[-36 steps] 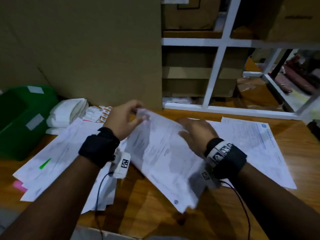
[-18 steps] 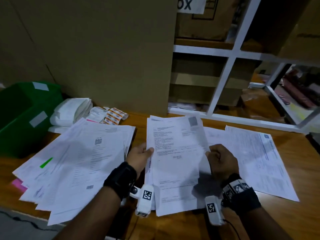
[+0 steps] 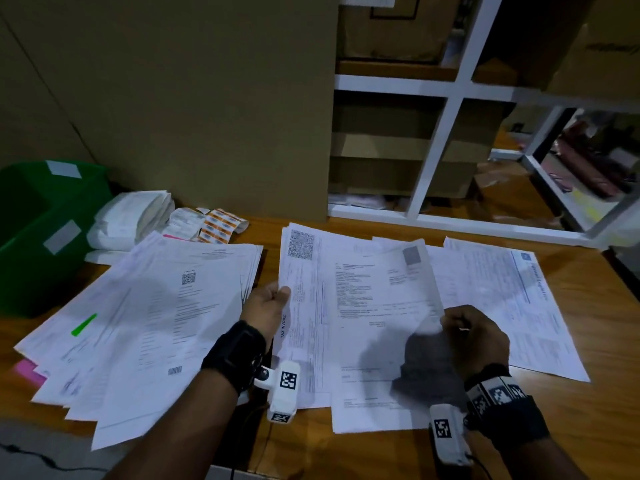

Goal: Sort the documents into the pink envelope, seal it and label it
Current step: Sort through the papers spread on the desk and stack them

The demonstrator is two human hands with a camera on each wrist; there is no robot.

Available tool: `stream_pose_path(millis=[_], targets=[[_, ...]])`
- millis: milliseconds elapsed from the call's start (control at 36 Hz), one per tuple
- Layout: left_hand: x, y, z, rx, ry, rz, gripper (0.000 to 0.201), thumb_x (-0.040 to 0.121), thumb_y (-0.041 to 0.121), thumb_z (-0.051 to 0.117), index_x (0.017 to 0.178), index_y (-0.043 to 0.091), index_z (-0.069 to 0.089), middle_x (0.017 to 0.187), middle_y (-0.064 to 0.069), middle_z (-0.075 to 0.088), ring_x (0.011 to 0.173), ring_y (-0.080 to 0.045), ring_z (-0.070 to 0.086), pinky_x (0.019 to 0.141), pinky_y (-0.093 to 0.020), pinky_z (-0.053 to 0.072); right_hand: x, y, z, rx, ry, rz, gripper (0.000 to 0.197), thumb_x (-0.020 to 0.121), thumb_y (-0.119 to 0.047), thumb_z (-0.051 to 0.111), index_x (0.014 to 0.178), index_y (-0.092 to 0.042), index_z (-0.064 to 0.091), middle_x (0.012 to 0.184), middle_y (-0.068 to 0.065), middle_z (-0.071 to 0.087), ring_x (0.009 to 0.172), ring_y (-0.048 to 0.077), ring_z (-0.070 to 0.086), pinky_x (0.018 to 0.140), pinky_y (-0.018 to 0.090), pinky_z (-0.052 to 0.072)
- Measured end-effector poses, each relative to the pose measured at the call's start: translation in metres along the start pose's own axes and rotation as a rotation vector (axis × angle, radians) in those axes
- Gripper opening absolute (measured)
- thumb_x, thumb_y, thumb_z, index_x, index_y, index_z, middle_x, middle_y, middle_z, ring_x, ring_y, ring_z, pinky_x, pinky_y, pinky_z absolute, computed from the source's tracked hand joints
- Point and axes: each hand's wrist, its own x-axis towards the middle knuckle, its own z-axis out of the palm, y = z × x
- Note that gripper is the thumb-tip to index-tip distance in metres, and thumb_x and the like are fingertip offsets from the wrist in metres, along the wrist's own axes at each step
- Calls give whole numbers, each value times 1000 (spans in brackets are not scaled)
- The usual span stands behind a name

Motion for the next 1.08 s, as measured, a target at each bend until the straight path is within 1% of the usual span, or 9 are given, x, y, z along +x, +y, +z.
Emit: stream_pose_path(millis=[250,361,444,583,694,778,861,944,1083], targets=[[-2,1,-1,-84,16,0,21,102,11,55,116,14,72,114,-6,75,108,-26,71,102,-53,52,5,5,-1,36,53,16,16,96,-10,54,91,-25,57,85,-1,59,75,24,52,75,29,39],[-2,-2,0,-78,26,-16,22,99,12,62,118,15,72,113,-5,76,105,-26,72,99,-52,54,2,3,5,104,-23,41,22,85,-19,75,104,-24,64,76,-4,65,71,19,62,63,22,41],[0,-5,3,-1,58,0,21,92,14,72,112,18,69,112,-3,75,102,-24,72,96,-54,55,-1,-5,8,119,-61,22,25,85,-16,75,105,-29,65,74,-6,64,72,11,61,61,11,38],[-3,-3,6,73,92,71,76,86,4,76,147,28,37,131,7,60,122,-18,59,106,-45,49,-4,-15,10,85,-95,-47,24,93,-15,61,107,-35,66,91,-10,68,83,11,61,68,7,39],[-6,1,7,299,39,103,97,89,8,74,157,42,14,153,14,41,136,-16,45,111,-40,43,-6,-17,16,80,-58,-138,23,88,-11,66,100,-27,76,105,-6,72,99,15,65,95,26,48],[-9,2,9,385,17,93,82,92,9,70,154,41,26,158,7,38,142,-21,39,114,-39,39,-5,-22,18,33,-41,-202,21,86,-8,70,101,-20,78,110,1,73,104,20,66,99,29,48],[-12,2,10,368,12,100,66,94,7,67,149,32,43,153,6,43,134,-12,43,106,-23,35,-3,-26,19,-24,-32,-243,24,85,-9,71,105,-21,78,115,3,73,109,25,66,100,36,50],[-12,1,9,362,8,97,53,94,5,66,141,27,54,150,4,46,123,-4,41,102,-20,35,-1,-30,19,-42,-47,-227,24,86,-14,71,108,-22,77,119,3,71,111,26,65,100,40,51],[-11,-2,9,380,-7,67,48,95,7,66,137,28,56,150,3,47,133,-14,44,103,-23,36,7,-37,14,-58,-111,-136,19,88,-23,69,106,-23,77,118,-2,71,110,22,65,101,29,47]])
